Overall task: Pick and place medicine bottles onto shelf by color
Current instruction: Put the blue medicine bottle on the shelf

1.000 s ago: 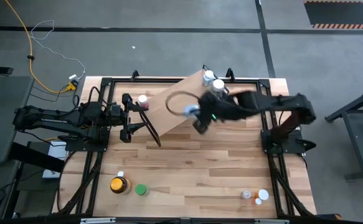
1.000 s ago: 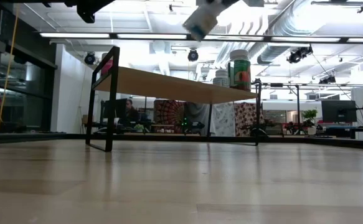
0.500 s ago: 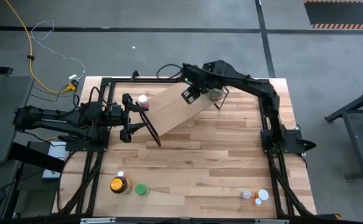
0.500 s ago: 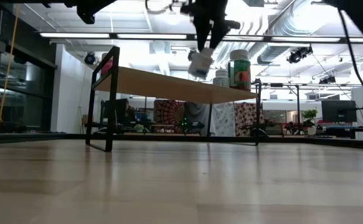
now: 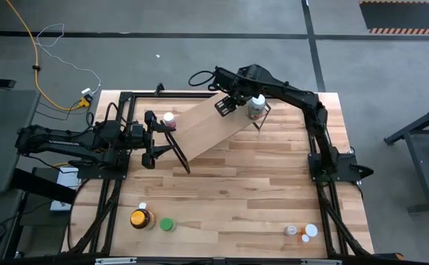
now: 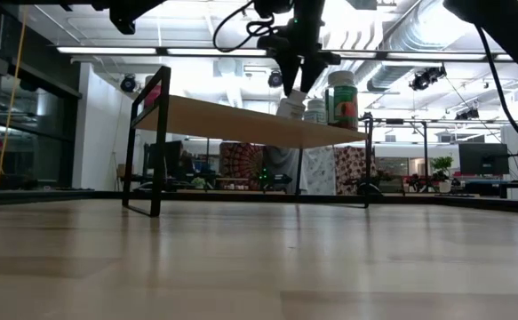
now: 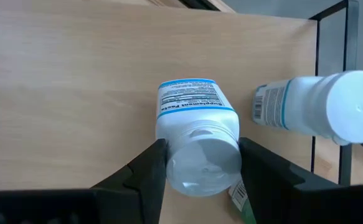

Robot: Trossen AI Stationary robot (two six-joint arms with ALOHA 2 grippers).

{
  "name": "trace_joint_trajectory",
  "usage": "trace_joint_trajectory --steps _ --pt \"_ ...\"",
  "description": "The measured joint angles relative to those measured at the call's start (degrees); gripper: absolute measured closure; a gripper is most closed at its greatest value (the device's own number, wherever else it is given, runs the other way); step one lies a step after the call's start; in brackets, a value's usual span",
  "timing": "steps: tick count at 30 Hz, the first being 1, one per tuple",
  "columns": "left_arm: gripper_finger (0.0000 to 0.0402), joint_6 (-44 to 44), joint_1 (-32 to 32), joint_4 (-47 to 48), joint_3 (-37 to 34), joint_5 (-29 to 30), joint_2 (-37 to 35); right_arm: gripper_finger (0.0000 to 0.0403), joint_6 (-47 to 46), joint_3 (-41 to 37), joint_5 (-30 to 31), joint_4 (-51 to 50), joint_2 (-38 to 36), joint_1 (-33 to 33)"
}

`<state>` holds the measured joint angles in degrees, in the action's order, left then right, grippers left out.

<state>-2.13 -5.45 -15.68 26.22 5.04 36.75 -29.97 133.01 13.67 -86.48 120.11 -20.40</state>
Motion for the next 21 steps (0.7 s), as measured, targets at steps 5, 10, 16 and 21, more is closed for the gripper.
trace_joint_trajectory --steps 5,10,16,21 --pt "0.0141 0.35 0.0 0.0 0.0 0.0 0.01 0.0235 -1.15 0.0 0.2 -0.86 0.0 -0.4" --pt "0.0141 0.42 -0.01 0.0 0.0 0.02 0.0 0.0235 -1.12 0.0 0.99 -0.95 0.0 -0.72" --pt "0.0141 0.42 0.0 0.0 0.0 0.04 0.0 0.0235 -0.56 -0.02 1.27 -0.96 0.0 -0.7" --pt "0.0141 0.42 -0.02 0.0 0.0 0.04 -0.01 0.0235 -0.45 -0.02 1.22 -0.94 0.0 -0.7"
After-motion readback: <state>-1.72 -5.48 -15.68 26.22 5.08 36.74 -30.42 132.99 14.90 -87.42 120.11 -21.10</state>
